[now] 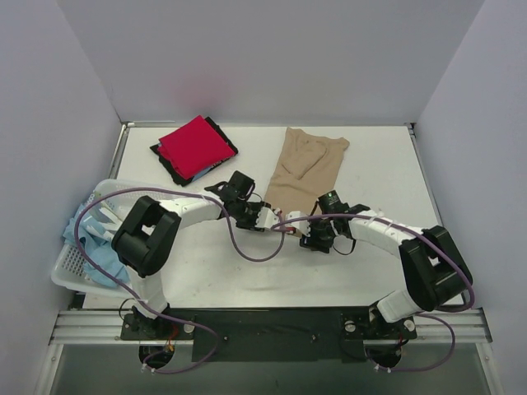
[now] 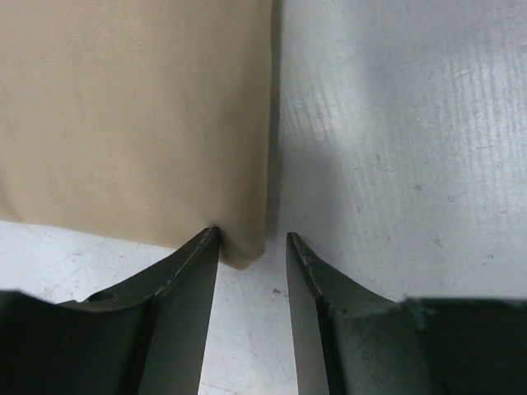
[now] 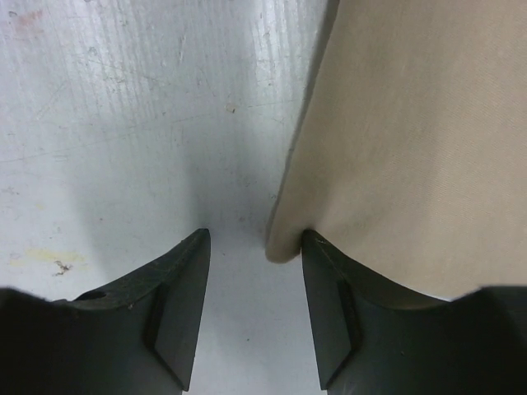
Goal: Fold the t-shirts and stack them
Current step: Grab one side of the 2/3 rectangular tshirt with both arms, then fold the long partially folded tshirt into a neat square, then smooth out wrinkles on the folded tshirt
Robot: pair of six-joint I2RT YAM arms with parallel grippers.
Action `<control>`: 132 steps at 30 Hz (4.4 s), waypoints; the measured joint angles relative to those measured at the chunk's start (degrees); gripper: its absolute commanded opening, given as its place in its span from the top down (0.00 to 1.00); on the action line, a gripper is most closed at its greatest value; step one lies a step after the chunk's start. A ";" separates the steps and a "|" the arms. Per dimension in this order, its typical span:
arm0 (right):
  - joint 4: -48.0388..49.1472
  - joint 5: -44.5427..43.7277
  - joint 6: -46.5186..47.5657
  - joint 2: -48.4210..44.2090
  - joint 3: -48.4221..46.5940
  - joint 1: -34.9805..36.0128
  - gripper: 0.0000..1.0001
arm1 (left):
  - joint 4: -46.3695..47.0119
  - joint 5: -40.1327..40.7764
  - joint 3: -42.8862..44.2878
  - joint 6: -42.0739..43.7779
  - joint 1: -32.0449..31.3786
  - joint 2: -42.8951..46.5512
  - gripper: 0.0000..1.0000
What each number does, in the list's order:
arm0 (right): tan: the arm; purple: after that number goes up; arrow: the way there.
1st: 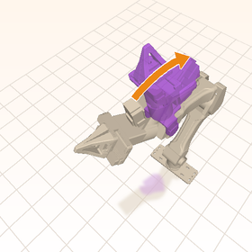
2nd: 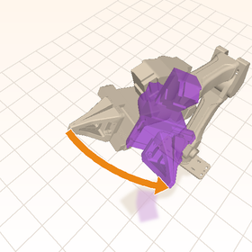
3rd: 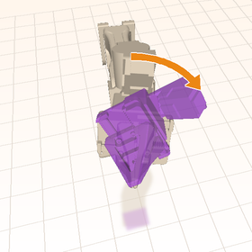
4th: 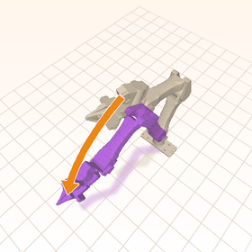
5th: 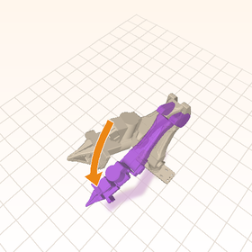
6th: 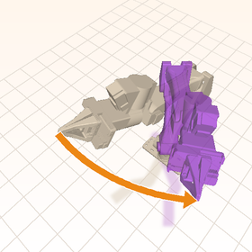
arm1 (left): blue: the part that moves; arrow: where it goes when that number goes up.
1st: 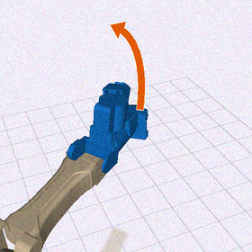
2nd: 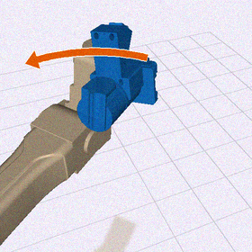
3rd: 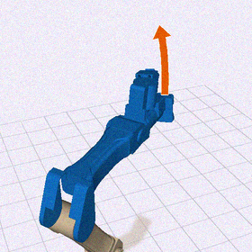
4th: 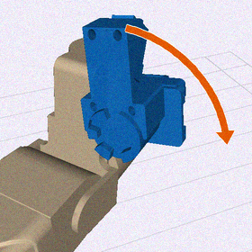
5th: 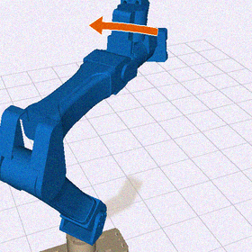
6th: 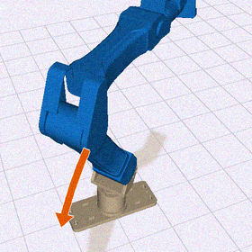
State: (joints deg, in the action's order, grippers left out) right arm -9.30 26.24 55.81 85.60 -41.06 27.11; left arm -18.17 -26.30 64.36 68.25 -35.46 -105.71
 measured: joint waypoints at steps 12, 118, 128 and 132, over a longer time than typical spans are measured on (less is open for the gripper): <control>1.99 -4.50 -0.35 2.21 -1.77 0.31 1.00 | 2.62 4.00 -1.25 0.33 -1.36 -0.39 1.00; -9.66 3.32 -71.10 22.62 -31.12 -19.28 1.00 | -26.10 5.92 49.07 -54.42 1.18 -23.12 0.78; -9.29 2.40 -73.81 30.84 -38.95 -20.70 0.94 | -26.64 7.67 62.77 -56.28 6.80 -37.62 0.75; -10.10 1.09 -73.77 31.21 -42.25 -20.72 0.77 | -26.71 8.11 63.98 -57.33 6.71 -37.42 0.68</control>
State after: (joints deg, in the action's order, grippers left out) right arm -19.40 27.33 -17.96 116.81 -83.31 6.39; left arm -44.88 -18.20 128.33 10.92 -28.75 -143.13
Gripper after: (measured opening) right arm 0.131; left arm 0.275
